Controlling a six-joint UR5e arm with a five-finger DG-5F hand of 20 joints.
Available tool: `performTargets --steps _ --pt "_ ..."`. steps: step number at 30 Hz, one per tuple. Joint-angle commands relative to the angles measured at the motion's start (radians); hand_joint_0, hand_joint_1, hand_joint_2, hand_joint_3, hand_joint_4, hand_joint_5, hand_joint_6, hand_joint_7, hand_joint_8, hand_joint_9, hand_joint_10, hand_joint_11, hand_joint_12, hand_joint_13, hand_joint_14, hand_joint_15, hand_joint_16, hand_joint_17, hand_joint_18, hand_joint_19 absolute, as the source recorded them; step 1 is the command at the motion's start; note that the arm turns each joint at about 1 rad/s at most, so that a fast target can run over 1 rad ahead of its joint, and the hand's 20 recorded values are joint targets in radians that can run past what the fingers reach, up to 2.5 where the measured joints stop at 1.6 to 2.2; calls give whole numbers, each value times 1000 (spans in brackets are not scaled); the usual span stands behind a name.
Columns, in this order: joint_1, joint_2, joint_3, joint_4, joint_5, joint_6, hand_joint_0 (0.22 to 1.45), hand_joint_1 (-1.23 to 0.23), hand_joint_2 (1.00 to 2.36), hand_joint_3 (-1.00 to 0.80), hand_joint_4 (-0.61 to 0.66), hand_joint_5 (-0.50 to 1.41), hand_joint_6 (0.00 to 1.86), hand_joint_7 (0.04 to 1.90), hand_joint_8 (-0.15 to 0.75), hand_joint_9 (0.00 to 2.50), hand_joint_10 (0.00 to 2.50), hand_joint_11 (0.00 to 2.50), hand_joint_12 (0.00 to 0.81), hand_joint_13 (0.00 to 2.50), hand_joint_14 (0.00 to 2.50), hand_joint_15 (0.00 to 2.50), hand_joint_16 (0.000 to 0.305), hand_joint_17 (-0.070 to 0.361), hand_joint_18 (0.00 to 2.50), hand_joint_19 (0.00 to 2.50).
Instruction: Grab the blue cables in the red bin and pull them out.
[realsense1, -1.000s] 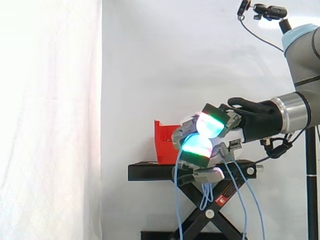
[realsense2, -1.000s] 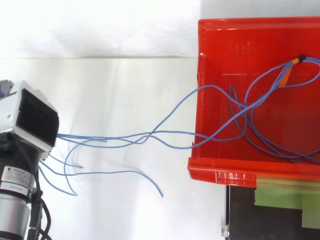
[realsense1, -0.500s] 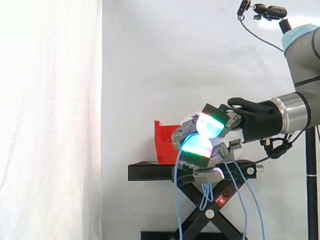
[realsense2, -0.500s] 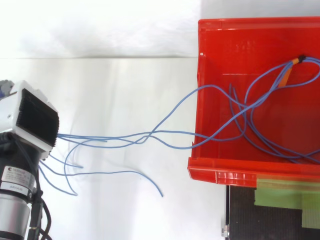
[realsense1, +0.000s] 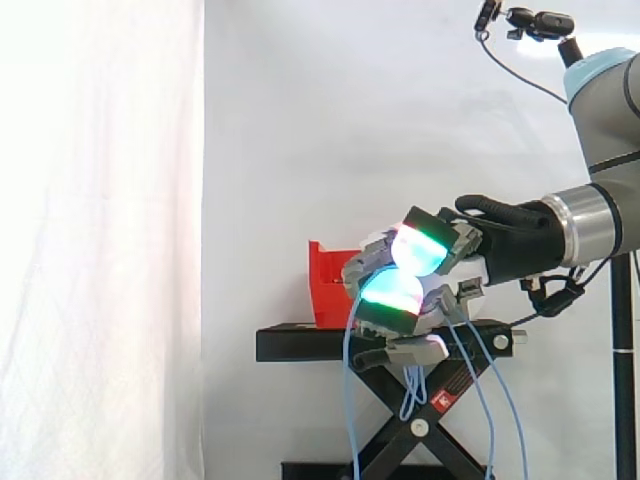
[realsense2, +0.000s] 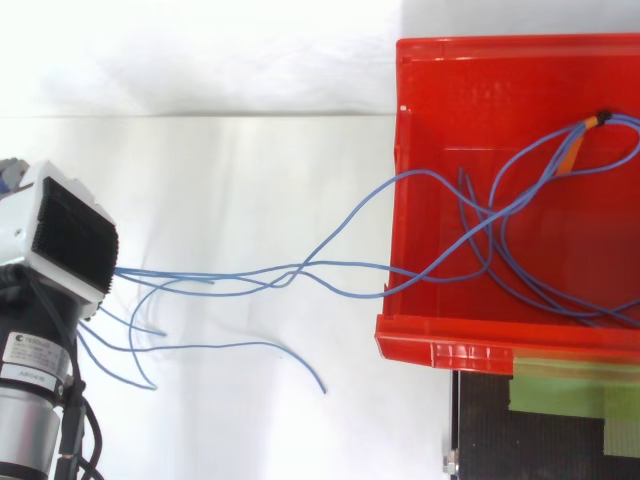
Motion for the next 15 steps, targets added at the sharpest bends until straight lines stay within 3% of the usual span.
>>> performTargets --steps 1,15 --pt "0 -1 0 0 0 0 949 -942 1000 -1000 -31 712 1077 591 216 1108 12 1483 278 1120 1409 1394 40 89 1089 1244" --pt "0 0 0 0 0 0 950 -945 1000 -1000 -30 700 1105 578 210 1110 12 1487 274 1143 1383 1406 40 90 1095 1239"
